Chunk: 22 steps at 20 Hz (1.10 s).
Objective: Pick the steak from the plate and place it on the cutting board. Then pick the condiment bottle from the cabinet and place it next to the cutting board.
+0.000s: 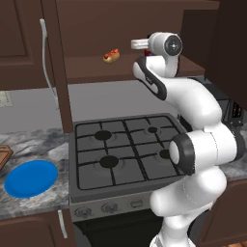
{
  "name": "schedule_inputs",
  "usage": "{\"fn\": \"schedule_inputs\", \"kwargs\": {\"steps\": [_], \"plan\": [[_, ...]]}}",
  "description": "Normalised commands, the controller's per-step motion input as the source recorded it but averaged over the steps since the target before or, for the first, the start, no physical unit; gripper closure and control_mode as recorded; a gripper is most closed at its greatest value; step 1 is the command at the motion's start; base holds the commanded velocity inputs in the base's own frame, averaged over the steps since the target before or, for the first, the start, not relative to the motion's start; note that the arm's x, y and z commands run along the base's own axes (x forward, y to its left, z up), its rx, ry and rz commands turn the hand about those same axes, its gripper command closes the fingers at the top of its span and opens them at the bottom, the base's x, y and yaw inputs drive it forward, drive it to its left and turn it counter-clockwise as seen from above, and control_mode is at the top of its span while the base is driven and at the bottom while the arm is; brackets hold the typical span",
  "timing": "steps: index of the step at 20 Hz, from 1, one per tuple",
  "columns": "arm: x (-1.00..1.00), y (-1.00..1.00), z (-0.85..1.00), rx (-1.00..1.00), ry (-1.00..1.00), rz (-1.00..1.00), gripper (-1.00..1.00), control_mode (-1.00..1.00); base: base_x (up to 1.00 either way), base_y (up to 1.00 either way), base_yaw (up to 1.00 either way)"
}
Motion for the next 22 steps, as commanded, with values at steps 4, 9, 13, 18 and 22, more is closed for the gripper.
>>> {"fn": "schedule_inputs", "kwargs": {"steps": [4,9,13,18,22], "plan": [[0.15,0.00,-0.04,0.00,0.00,0.00,-1.00,-1.00,0.00,0.00,0.00],[0.16,0.00,-0.05,0.00,0.00,0.00,-1.00,-1.00,0.00,0.00,0.00],[0.12,-0.02,-0.01,0.00,0.00,0.00,-1.00,-1.00,0.00,0.00,0.00],[0.00,-0.07,0.00,0.01,0.00,0.00,-1.00,-1.00,0.00,0.00,0.00],[0.00,-0.05,0.00,0.02,0.00,0.00,-1.00,-1.00,0.00,0.00,0.00]]}}
